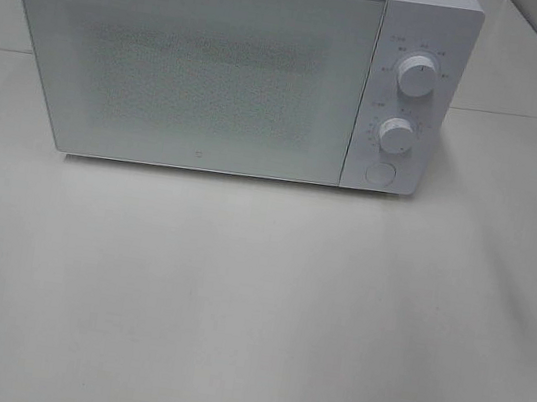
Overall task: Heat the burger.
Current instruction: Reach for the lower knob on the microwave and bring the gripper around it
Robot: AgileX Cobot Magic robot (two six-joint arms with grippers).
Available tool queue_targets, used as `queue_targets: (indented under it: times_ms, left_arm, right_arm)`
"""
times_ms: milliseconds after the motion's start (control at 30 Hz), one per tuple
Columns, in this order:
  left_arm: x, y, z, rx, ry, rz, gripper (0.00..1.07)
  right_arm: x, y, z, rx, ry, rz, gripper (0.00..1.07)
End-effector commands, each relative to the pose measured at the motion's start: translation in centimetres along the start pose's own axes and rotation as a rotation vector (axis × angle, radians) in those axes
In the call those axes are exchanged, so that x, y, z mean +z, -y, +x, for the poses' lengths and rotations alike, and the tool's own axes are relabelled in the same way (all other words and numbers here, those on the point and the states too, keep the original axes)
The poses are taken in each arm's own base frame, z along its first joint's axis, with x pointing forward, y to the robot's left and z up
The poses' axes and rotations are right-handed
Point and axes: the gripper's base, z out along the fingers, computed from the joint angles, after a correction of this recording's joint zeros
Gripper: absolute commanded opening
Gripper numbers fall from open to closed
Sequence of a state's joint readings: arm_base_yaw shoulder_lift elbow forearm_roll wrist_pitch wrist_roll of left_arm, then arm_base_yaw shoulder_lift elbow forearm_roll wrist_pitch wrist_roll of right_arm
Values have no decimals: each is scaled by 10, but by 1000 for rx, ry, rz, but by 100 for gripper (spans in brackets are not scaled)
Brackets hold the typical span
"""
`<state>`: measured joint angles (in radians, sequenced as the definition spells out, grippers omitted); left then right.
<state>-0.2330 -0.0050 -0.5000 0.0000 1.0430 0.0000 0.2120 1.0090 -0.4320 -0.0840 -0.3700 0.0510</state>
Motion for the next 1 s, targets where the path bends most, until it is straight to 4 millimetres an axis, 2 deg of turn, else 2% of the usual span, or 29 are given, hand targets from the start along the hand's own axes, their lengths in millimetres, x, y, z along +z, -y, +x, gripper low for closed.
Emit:
queue_targets:
  times_ms: [33,67,133,233,267,433,600,667,800,867,967,1000]
  left_arm:
    - [0,1,0,1,14,9,0]
    - [0,1,0,1,14,9,0]
    - [0,1,0,1,14,9,0]
    - [0,1,0,1,14,9,0]
    - [0,1,0,1,14,9,0]
    - [0,1,0,1,14,9,0]
    - [0,1,0,1,14,9,0]
    - [0,1,0,1,14,9,0]
    - [0,1,0,1,14,9,0]
    - [0,1,0,1,14,9,0]
    - [0,1,0,1,14,9,0]
    - [0,1,0,1,14,9,0]
  right_arm:
    - [16,0,0,-3,85,-10,68]
    - [16,0,0,-3,85,-10,68]
    - [34,-1,7,3,140,-21,68]
    - [38,-1,10,7,140,-22,68]
    - [45,-1,16,19,123,-25,68]
    - [56,-2,31,68,60,-30,68]
    - [62,-16,35,60,69,-86,68]
    - [68,-35,40,60,104,-130,68]
    - [74,-44,48,74,94,-104,68]
    - [79,-56,57,40,62,-102,68]
    - [81,-60,59,29,52,-105,68]
    - [86,-70,62,8,37,-121,68]
